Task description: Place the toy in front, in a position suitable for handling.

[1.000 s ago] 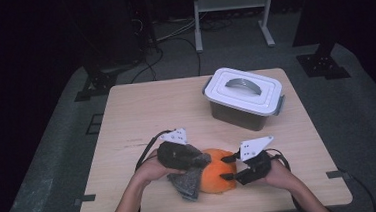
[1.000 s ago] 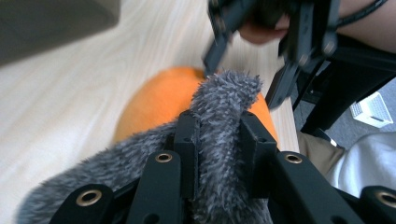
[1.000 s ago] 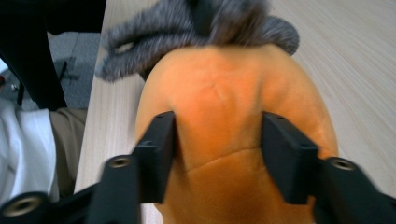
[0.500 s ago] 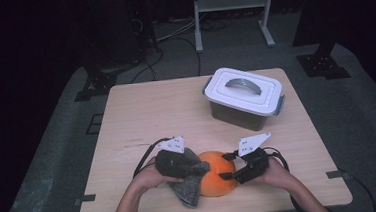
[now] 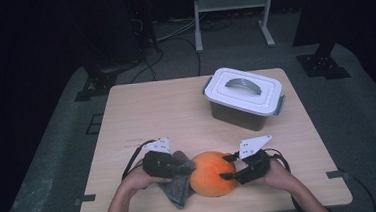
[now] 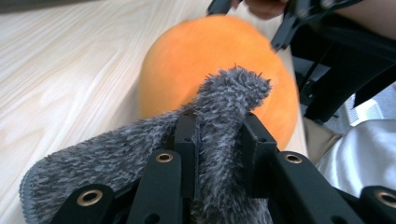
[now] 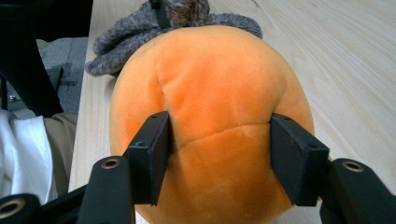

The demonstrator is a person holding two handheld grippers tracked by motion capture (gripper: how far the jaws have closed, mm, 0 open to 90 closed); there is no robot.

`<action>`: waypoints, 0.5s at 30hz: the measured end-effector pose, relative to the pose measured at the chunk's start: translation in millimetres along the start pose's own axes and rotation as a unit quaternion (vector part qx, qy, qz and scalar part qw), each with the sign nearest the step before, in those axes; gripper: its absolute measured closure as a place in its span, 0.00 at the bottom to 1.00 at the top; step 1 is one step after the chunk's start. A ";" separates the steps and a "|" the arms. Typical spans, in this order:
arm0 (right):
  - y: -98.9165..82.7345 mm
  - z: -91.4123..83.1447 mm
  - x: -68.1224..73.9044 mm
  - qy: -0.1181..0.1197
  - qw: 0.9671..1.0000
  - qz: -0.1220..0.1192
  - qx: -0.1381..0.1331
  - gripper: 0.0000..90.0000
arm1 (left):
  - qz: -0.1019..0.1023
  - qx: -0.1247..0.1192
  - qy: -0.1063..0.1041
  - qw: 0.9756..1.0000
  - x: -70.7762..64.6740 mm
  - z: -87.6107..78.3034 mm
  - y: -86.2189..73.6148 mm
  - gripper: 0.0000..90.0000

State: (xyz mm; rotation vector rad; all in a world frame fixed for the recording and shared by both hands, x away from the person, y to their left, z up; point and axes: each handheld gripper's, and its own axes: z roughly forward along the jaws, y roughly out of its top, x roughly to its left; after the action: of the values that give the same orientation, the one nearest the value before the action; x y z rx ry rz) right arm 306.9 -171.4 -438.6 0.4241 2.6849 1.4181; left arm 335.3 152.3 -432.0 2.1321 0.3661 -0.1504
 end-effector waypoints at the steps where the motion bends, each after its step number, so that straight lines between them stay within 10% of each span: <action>1: 0.3 -0.1 0.7 -0.002 1.000 -0.002 0.001 0.45 | 0.000 0.002 0.003 1.000 1.1 -1.0 -0.7 0.80; 15: 6.0 4.1 14.7 0.003 0.999 -0.037 0.011 0.46 | 0.043 -0.028 -0.019 0.999 -12.3 14.5 41.0 0.78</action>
State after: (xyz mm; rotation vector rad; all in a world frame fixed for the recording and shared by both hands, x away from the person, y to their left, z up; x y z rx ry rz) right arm 294.9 -160.8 -435.1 0.3191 2.6932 1.3736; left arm 337.1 116.6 -404.5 2.0829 0.2530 -0.1299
